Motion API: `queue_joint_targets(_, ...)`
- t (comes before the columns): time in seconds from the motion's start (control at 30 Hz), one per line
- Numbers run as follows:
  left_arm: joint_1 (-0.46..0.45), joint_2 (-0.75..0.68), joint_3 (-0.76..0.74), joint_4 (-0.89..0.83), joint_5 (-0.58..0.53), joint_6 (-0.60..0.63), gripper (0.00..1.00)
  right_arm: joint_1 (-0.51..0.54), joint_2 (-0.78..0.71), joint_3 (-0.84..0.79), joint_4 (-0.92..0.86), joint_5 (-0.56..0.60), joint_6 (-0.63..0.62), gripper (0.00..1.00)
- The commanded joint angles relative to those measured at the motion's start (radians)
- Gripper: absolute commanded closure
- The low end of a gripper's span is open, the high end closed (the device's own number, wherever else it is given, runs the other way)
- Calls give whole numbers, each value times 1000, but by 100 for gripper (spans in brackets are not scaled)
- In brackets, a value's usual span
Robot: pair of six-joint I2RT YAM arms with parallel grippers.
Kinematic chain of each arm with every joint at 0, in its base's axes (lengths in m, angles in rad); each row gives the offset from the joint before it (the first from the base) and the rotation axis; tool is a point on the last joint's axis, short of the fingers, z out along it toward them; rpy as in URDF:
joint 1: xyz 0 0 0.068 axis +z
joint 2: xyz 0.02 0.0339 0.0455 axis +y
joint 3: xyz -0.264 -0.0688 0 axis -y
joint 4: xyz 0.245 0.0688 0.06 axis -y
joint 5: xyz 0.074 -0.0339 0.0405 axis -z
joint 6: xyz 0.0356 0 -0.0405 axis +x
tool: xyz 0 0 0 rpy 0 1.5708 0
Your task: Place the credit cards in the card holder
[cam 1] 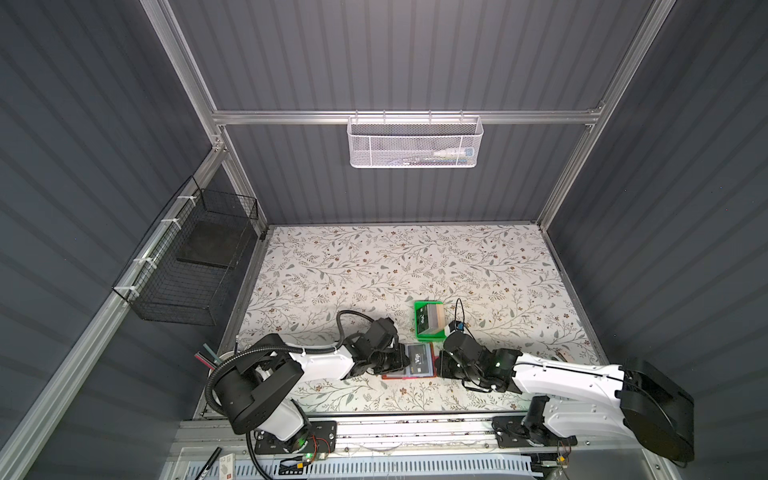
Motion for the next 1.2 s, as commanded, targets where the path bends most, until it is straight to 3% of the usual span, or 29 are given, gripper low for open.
queue_joint_targets(0.0, -6, 28, 9, -71, -26, 19, 91, -1, -6, -23, 35, -20, 5, 88)
queue_joint_targets(0.33, -15, 42, 13, -88, -36, 17, 92, -5, 58, -33, 112, -69, 18, 79)
queue_joint_targets(1.17, -18, 17, -22, -44, -32, -8, 98, -5, 58, -56, 187, -94, 9, 81)
